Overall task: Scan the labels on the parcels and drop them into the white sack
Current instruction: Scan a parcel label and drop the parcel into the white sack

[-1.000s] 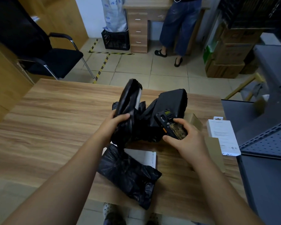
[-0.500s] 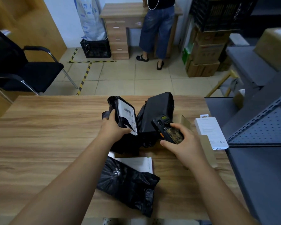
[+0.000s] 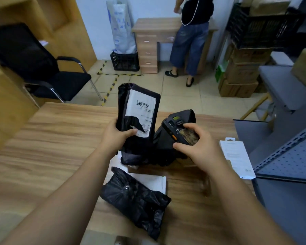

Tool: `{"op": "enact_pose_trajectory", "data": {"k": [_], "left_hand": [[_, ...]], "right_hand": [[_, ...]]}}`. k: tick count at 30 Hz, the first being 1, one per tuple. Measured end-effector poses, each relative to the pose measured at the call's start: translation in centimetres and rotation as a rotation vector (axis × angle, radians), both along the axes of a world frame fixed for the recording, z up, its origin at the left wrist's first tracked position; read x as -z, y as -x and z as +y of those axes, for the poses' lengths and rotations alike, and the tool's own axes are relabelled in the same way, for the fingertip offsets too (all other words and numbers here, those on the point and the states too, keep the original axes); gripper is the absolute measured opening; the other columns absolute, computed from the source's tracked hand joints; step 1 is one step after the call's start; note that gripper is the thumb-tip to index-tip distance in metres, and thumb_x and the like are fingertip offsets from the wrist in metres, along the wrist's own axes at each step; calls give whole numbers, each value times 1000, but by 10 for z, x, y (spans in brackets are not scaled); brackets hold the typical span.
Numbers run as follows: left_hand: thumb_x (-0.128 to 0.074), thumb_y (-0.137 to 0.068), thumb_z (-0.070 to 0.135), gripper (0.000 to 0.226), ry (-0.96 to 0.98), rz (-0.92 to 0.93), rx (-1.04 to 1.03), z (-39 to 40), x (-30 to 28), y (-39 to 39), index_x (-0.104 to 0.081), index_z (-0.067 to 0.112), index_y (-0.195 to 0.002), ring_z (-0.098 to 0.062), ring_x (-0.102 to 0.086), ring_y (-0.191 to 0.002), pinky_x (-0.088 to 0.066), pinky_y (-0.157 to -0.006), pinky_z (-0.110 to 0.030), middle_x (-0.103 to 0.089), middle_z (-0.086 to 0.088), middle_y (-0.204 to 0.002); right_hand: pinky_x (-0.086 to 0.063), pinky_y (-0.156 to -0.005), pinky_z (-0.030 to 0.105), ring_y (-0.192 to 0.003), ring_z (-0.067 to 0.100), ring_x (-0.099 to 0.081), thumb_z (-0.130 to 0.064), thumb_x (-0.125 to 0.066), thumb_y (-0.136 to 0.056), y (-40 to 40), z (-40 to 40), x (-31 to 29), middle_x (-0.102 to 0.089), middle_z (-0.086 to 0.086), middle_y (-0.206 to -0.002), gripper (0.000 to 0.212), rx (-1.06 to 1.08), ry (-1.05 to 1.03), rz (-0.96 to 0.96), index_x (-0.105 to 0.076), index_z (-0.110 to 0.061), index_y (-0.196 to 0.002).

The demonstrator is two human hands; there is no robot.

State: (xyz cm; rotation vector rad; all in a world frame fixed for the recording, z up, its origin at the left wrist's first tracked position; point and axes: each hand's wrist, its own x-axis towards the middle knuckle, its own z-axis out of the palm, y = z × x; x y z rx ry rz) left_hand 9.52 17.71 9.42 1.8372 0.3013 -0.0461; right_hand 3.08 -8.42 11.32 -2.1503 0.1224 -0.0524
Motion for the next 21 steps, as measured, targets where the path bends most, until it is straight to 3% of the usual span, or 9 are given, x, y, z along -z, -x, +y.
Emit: {"op": "enact_pose_trajectory", "data": {"k": [5,11,15,21], "left_hand": [[-82,-76,5,53,188,-195,-82,1,-58,-3,-52,18,-118,-12,-69,-87,-55,-55,-21,-67,0,-108],[-79,-79,4,51,193,-334,-152,14,-90,-10,-47,26,-112,-4,-64,-91,-53,-61,-13,-63,9,-106],[-78,-80,4,53,162,-383,-186,21,-100,-14,-45,21,-118,4,-60,-88,-49,-60,-8,-60,12,-104],[-76,-80,0,52,153,-414,-198,35,-99,-19,-45,19,-118,5,-59,-84,-47,-56,-5,-60,11,-101]], "right_hand": [[-51,-86,32,-100,12,-59,-42,-86,-67,-19,13,-58,-62,-10,-112,63,-28,32,-119,-59,-42,-124],[-52,-80,31,-93,9,-61,-43,-84,-66,-28,33,-107,-62,-13,-106,61,-132,117,-111,-57,-45,-121],[-55,-77,34,-79,4,-60,-46,-84,-64,-28,44,-121,-58,-21,-93,54,-211,185,-60,-57,-48,-111],[-56,-79,34,-80,6,-62,-50,-86,-56,-30,61,-124,-63,-15,-93,54,-234,190,-18,-59,-48,-103]]}}
